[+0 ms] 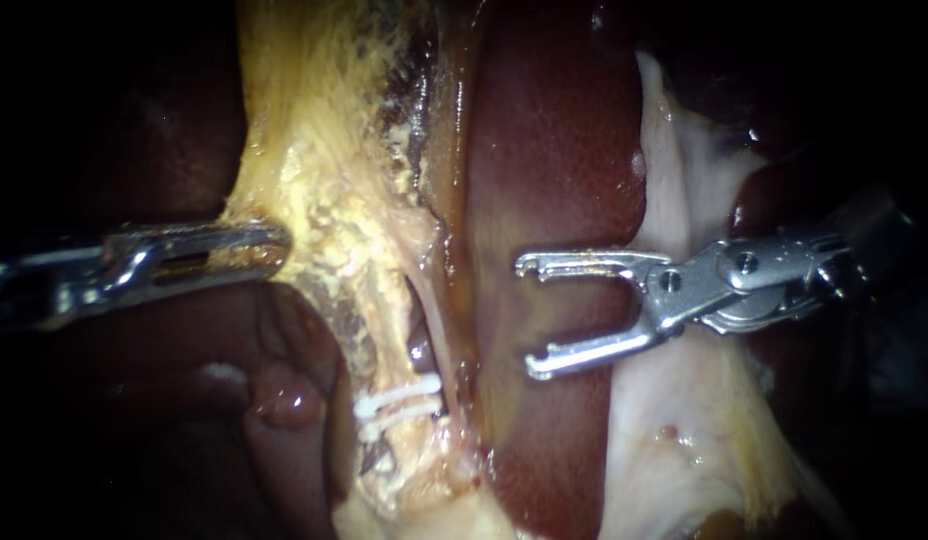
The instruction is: Going back second clip left tube
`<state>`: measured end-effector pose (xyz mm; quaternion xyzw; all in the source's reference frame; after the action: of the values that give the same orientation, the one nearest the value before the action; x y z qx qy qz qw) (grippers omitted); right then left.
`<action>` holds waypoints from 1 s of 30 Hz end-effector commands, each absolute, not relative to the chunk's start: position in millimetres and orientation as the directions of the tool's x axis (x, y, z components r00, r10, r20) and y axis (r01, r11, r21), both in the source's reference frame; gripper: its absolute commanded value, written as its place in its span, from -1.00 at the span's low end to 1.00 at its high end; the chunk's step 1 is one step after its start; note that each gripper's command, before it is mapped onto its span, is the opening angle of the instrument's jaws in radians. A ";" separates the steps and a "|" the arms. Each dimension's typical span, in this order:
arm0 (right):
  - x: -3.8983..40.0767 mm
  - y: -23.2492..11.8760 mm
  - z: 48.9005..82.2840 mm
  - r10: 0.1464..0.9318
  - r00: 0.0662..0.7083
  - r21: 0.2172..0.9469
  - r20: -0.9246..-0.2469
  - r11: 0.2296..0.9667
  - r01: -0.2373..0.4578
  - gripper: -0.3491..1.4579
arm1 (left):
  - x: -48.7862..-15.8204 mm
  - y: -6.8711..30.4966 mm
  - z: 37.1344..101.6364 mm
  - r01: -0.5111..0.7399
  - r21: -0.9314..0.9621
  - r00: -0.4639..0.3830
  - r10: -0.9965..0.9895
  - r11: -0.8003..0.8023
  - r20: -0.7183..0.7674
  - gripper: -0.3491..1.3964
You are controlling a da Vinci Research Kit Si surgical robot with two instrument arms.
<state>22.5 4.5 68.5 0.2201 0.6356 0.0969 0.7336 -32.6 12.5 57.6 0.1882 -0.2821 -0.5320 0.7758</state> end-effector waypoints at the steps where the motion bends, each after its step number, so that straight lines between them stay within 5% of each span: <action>1: 22.5 4.5 68.6 0.423 0.172 0.447 -0.890 0.884 0.137 0.05 | -33.1 12.2 58.2 0.712 0.600 0.277 -0.931 0.365 0.237 -1.00; 17: 22.0 4.6 68.4 0.393 0.166 0.416 -0.905 0.898 0.145 0.05 | -38.2 10.7 64.1 0.675 0.628 0.298 -0.922 0.387 0.247 -1.00; 30: 20.8 5.4 67.8 0.383 0.163 0.406 -0.909 0.901 0.152 0.05 | -38.6 10.5 64.3 0.672 0.627 0.307 -0.919 0.393 0.246 -1.00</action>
<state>20.8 5.5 67.7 0.2078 0.6418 0.0785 0.7340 -38.6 10.5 64.3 0.2097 -0.2946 -0.5096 0.7807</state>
